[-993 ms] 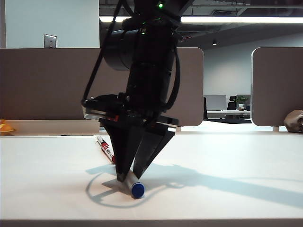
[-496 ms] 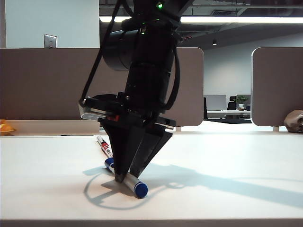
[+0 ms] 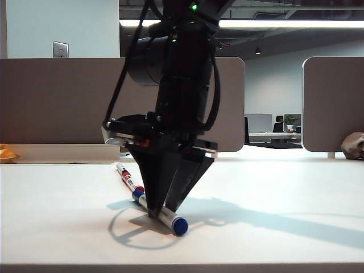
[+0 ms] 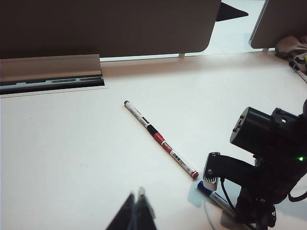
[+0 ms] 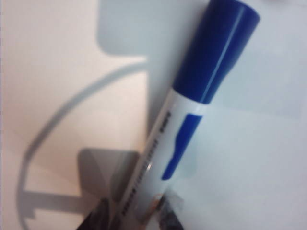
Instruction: Pick up the markers one by one and line them up horizontally in a straight line on the table.
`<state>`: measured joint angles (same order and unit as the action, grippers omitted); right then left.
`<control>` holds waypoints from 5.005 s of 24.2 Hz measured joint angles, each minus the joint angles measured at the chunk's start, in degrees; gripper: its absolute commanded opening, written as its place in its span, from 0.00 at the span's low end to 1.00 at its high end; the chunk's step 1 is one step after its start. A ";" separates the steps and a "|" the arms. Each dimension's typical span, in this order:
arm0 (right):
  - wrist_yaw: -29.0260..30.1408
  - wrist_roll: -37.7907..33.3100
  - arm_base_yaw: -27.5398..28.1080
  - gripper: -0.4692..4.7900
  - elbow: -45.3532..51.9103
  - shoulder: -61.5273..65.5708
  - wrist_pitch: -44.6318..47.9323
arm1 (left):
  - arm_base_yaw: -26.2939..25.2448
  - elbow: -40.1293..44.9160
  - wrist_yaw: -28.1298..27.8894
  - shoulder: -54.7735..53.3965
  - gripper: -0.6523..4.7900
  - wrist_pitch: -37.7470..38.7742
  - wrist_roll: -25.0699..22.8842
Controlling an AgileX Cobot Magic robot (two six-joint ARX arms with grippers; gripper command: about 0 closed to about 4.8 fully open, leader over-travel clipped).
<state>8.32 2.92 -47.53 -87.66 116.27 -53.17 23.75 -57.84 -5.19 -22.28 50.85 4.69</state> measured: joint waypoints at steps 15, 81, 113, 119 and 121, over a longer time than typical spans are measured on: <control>0.17 -1.79 -0.02 0.54 0.00 -0.15 0.39 | 0.00 0.00 0.00 0.00 0.11 0.00 0.00; -0.59 -19.91 0.81 0.29 -6.80 4.87 4.22 | 0.00 0.00 0.00 1.09 0.11 -0.02 -0.17; 2.27 -35.67 3.85 0.29 -6.78 4.87 2.69 | 0.00 0.00 0.00 1.44 0.11 0.04 -2.34; 2.36 -35.41 4.07 0.29 -6.80 4.85 2.29 | 0.00 0.00 0.00 2.16 0.11 0.04 -2.45; 2.29 -35.19 3.96 0.29 -6.80 4.83 2.38 | 0.00 0.00 0.00 2.16 0.11 0.04 -2.51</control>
<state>10.61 -32.27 -43.57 -94.45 121.10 -50.78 23.75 -57.84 -5.19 -20.12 50.89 2.17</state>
